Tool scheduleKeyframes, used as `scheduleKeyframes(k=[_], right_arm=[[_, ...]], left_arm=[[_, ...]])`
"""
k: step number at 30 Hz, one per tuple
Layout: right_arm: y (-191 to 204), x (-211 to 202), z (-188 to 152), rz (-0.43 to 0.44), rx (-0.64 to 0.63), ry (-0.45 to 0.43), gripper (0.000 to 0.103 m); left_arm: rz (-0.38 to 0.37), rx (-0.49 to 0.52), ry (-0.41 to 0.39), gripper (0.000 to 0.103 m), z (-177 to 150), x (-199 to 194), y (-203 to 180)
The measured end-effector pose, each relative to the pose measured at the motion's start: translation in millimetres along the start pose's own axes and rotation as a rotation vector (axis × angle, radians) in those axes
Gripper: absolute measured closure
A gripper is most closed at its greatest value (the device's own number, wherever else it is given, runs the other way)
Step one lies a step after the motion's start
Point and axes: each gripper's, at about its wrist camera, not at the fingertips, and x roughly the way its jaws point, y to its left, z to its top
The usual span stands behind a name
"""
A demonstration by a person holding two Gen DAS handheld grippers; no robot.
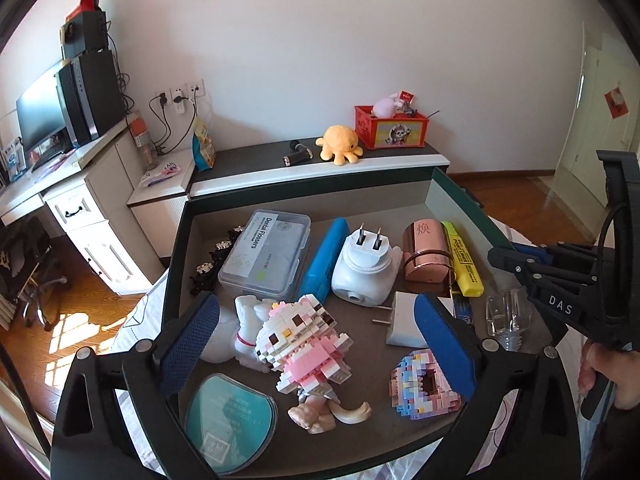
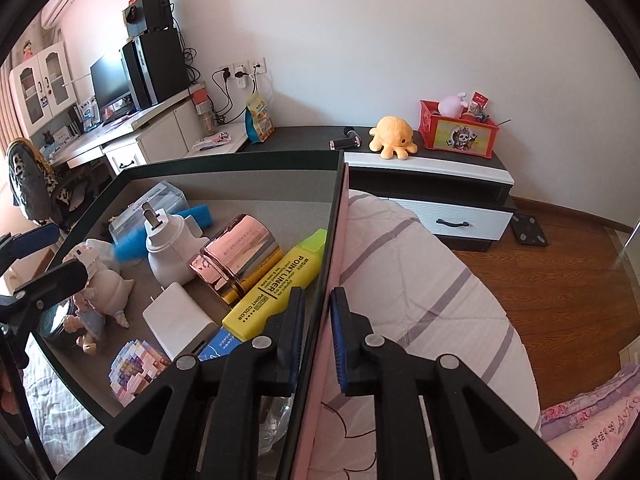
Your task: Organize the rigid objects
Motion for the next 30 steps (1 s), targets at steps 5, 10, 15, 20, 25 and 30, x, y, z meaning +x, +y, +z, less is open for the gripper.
scheduleKeyframes(k=[5, 10, 15, 20, 25, 30], right_arm=[[0.3, -2.0, 0.0, -0.004, -0.002, 0.008, 0.090], [2.6, -7.6, -1.0, -0.020, -0.007, 0.017, 0.090], [12.1, -22.3, -3.3, -0.035, -0.006, 0.006, 0.087], [36.9, -50.4, -3.4, -0.079, -0.055, -0.024, 0.025], [64.1, -73.7, -5.5, -0.053, -0.088, -0.040, 0.018], [74.7, -92.6, -8.2, -0.081, -0.076, -0.071, 0.015]], left_arm=[[0.017, -0.010, 0.012, 0.003, -5.6, -3.9, 0.7], [0.024, -0.028, 0.005, 0.001, -12.1, -14.0, 3.3], [0.047, -0.051, 0.004, 0.000, -16.1, -24.8, 4.1], [0.078, -0.059, 0.005, 0.000, -15.3, -37.8, 2.1], [0.072, -0.079, -0.009, 0.000, -18.1, -55.3, 3.0], [0.090, -0.103, -0.028, 0.000, -22.7, -72.7, 8.3]])
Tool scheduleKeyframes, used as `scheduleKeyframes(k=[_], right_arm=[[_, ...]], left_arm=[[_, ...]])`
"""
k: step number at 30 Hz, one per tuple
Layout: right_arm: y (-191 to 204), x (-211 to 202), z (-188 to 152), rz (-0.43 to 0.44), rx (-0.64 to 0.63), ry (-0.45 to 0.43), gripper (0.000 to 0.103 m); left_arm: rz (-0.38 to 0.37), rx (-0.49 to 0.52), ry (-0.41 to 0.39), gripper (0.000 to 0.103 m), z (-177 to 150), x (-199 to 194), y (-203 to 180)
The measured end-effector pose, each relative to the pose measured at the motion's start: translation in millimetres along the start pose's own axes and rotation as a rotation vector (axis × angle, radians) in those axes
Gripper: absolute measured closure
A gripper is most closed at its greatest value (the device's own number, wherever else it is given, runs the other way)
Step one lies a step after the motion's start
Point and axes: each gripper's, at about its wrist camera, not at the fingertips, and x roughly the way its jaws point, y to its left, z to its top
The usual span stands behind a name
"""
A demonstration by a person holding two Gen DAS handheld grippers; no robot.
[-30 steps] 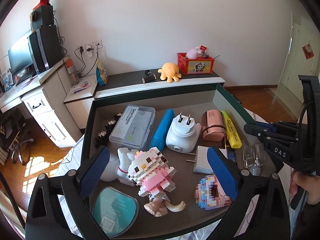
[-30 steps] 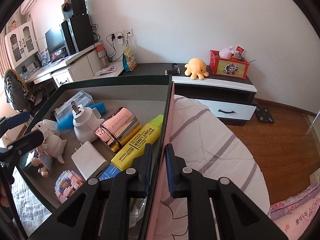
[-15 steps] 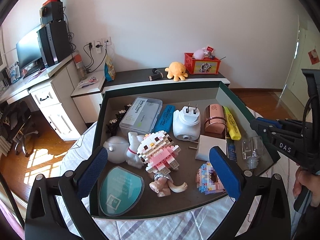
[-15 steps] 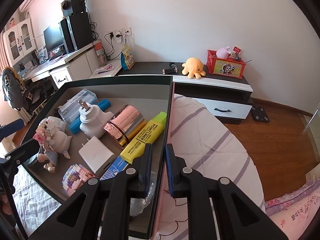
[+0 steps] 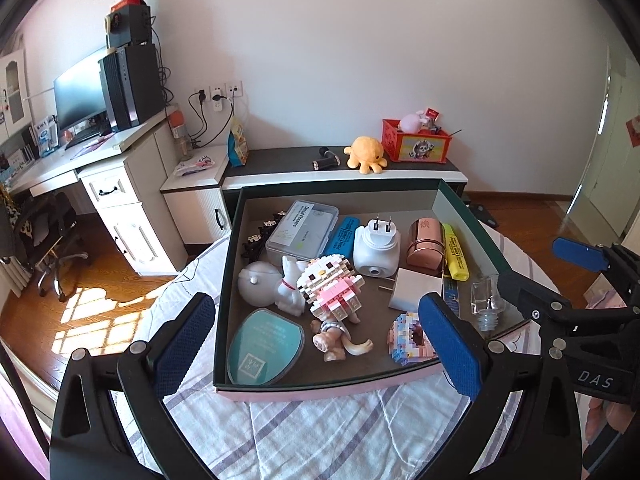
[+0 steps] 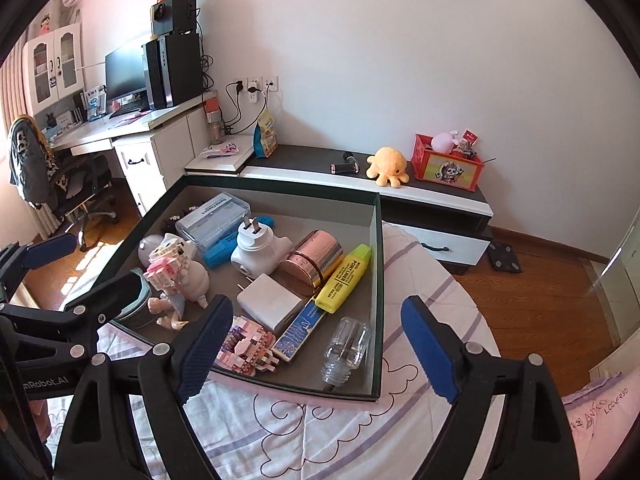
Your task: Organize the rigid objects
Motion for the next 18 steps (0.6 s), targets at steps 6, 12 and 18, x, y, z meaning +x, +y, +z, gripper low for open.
scheduleKeyframes(k=[6, 12, 18], right_arm=[[12.4, -28.4, -4.2, 0.030, -0.010, -0.032, 0.000], [20.9, -50.7, -8.8, 0.040, -0.012, -0.052, 0.000], [28.0, -79.4, -14.2, 0.035, -0.013, -0.089, 0.000]], left_arm=[[0.002, 0.002, -0.024, 0.000, -4.5, -20.5, 3.6], [-0.008, -0.006, -0.055, 0.000, -7.6, -44.4, 5.3], [0.005, -0.006, -0.125, 0.000, -10.3, -79.7, 3.0]])
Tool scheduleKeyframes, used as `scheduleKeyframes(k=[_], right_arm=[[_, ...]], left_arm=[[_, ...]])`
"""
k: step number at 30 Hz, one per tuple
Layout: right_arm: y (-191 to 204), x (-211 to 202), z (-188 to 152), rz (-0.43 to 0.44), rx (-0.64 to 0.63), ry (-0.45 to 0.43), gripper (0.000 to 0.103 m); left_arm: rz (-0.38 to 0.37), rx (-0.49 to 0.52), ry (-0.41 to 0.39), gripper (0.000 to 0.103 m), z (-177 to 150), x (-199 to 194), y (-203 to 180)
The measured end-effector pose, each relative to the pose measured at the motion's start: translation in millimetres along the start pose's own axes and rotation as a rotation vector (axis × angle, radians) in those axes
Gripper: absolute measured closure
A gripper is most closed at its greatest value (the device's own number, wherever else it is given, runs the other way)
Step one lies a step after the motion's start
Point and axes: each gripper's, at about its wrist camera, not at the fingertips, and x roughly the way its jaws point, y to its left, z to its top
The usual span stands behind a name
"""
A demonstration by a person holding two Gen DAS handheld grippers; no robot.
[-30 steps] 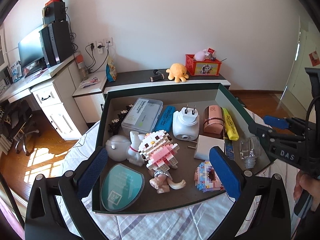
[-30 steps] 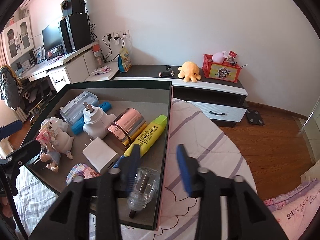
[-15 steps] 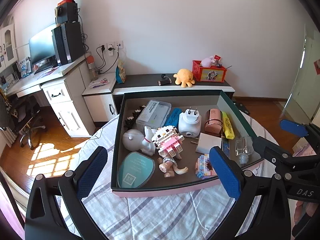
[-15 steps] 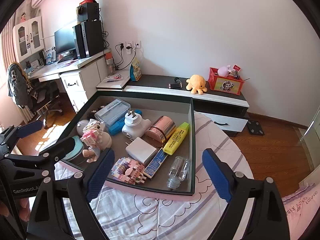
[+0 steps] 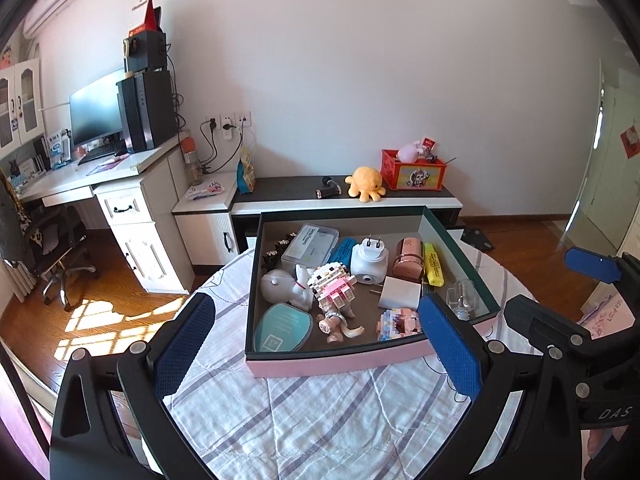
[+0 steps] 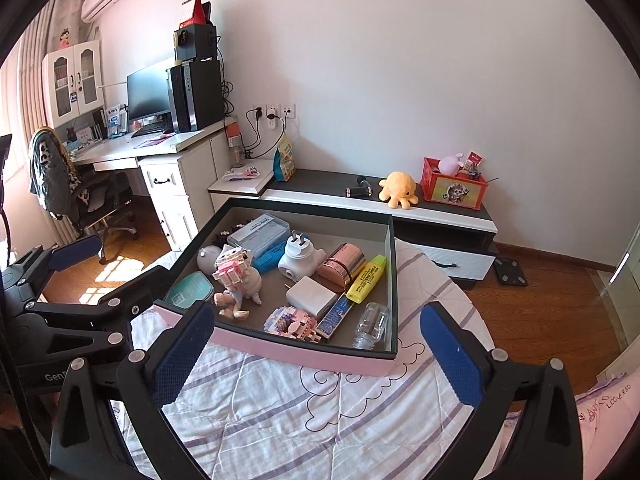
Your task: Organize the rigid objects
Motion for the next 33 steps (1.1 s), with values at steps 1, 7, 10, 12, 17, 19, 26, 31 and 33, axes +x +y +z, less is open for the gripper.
scheduleKeyframes(k=[1, 7, 10, 12, 17, 19, 26, 31, 33], right_arm=[[2.0, -6.0, -1.4, -0.001, -0.001, -0.009, 0.000], [8.8, -53.7, -17.2, 0.010, 0.018, -0.102, 0.000], [13.0, -79.9, -25.4, 0.015, 0.031, -0.146, 0.000], [17.1, -97.4, -31.1, 0.013, 0.027, -0.174, 0.000], [27.4, -142.9, -45.9, -0.005, 0.021, -0.258, 0.000], [30.5, -158.3, -52.3, -0.015, 0.021, -0.282, 0.000], [44.4, -207.6, -76.1, -0.039, 0.014, -0.351, 0.000], [53.0, -238.3, -91.2, -0.030, 0.013, -0.398, 0.000], [56.3, -247.9, -94.0, -0.035, 0.003, -0.415, 0.000]], left_arm=[[0.003, 0.002, -0.022, 0.000, -0.4, -8.6, -0.7], [0.040, 0.026, -0.149, 0.000, -4.4, -65.2, -8.3], [0.060, 0.036, -0.201, 0.000, -9.8, -94.4, -12.0], [0.070, 0.033, -0.232, 0.000, -14.2, -113.7, -12.6], [0.061, 0.011, -0.285, 0.000, -27.2, -158.4, -12.2], [0.060, 0.011, -0.300, 0.000, -32.7, -174.1, -13.0], [0.069, 0.020, -0.377, 0.000, -57.0, -226.3, -17.5], [0.074, 0.014, -0.429, 0.000, -74.1, -261.8, -18.0], [0.073, 0.005, -0.440, 0.000, -77.8, -272.0, -18.3]])
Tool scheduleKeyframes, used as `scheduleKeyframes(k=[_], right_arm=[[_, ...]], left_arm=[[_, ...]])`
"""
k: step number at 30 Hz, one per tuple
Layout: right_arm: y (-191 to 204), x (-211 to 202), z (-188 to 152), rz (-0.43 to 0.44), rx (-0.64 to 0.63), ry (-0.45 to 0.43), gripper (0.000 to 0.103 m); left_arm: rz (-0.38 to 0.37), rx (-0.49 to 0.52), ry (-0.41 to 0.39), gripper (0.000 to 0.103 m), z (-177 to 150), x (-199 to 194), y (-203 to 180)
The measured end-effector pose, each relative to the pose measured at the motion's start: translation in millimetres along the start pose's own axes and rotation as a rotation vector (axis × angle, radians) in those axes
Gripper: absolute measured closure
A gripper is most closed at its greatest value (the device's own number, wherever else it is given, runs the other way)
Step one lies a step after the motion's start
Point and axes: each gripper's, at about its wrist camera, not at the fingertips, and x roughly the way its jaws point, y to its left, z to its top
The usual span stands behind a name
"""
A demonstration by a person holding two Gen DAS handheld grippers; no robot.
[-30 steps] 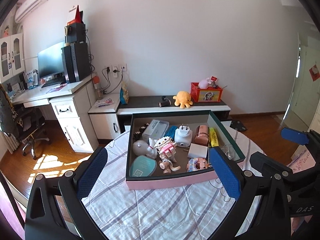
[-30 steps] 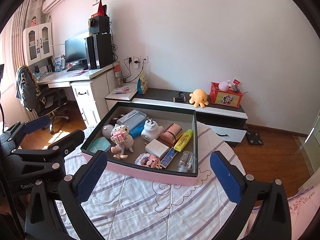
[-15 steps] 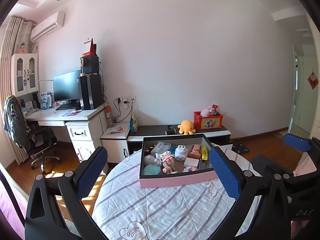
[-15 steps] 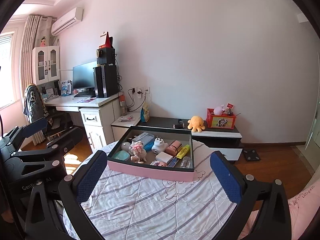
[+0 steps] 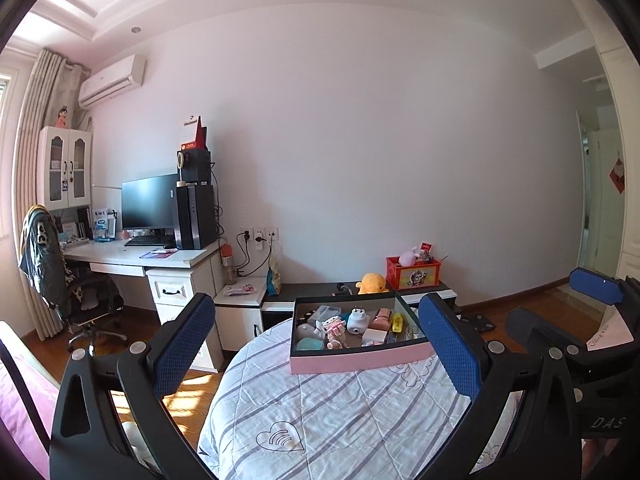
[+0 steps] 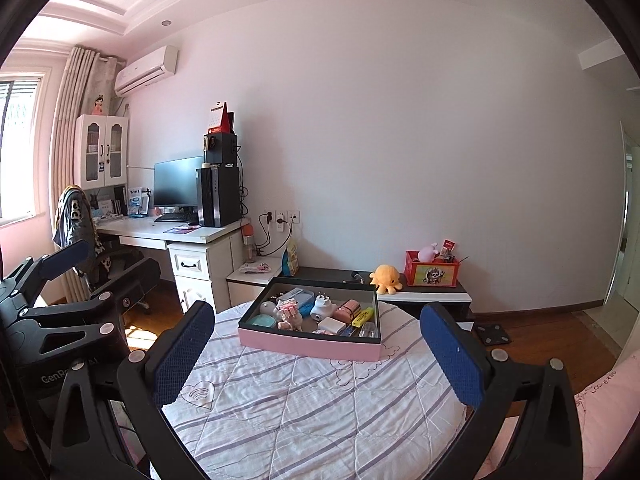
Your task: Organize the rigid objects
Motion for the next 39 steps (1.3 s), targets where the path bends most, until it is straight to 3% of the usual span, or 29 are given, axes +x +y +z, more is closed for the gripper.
scheduleKeyframes(k=[15, 28, 39], right_arm=[[13.8, -49.4, 8.0, -0.013, -0.021, -0.095, 0.000], [13.7, -55.9, 5.9, -0.020, -0.027, -0.112, 0.000], [14.0, -64.3, 4.5, -0.053, -0.018, -0.177, 0.000]], left_arm=[[0.024, -0.003, -0.089, 0.000, 11.3, -48.0, -2.2], [0.038, -0.002, -0.093, 0.000, 8.7, -58.4, -4.2], [0.045, 0.009, -0.098, 0.000, 6.2, -63.5, -7.7]])
